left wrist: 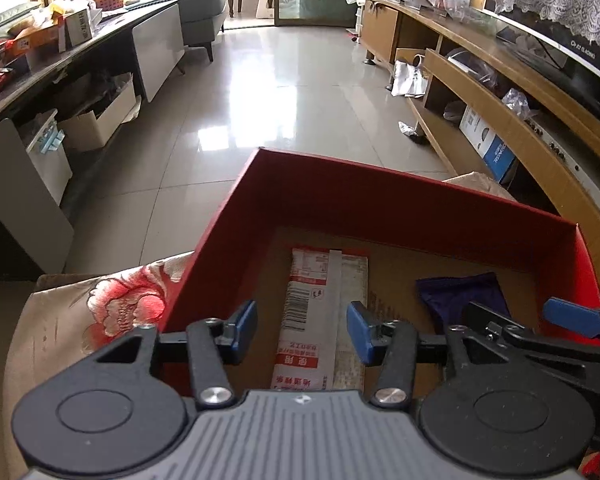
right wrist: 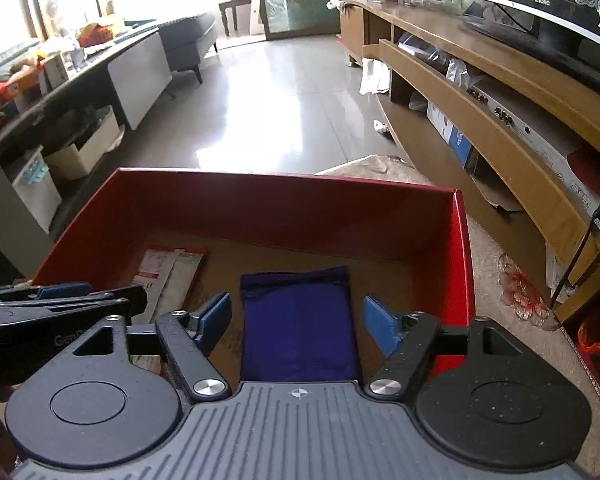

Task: Organize snacks
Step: 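Carry both packs into the red box and open both grippers, then grasp the silver noodle-snack bag with the left gripper while the right grasps the wrapped bun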

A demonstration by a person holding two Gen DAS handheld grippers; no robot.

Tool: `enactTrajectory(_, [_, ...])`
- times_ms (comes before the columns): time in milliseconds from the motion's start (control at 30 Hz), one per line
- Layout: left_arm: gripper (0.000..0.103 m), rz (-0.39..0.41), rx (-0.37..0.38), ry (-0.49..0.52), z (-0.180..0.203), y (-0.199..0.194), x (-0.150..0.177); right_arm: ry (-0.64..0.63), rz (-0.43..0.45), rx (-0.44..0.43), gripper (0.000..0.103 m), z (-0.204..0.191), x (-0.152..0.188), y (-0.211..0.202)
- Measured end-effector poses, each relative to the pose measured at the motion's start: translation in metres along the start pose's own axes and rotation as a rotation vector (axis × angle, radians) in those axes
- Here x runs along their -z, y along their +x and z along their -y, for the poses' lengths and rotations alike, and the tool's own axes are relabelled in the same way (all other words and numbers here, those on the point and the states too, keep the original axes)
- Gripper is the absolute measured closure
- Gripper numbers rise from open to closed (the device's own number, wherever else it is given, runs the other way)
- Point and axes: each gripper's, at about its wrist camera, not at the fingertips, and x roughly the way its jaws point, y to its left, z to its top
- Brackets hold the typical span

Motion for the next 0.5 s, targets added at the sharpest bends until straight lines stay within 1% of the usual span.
enactTrajectory(33, [0.048, 0.002, 0.004, -0.002, -0.001, -0.002, 0.000, -0.007, 0.001, 0.009, 0.018, -0.001, -0.001, -0.001])
enactTrajectory(133, [0.047, 0.011, 0.014, -0.008, -0.004, -0.012, 0.001, -0.024, 0.020, 0.020, 0.018, -0.005, -0.004, -0.011])
enactTrajectory(300, [0.041, 0.030, 0.055, -0.028, -0.014, -0.037, 0.003, -0.033, 0.044, 0.031, 0.017, -0.009, -0.005, -0.029])
enactTrajectory(400, [0.037, 0.047, 0.067, -0.024, -0.022, -0.053, 0.009, -0.039, 0.051, 0.032, 0.017, -0.012, -0.002, -0.042])
enactTrajectory(500, [0.035, 0.046, 0.074, -0.026, -0.034, -0.067, 0.019, -0.061, 0.049, 0.039, 0.017, -0.019, 0.004, -0.053])
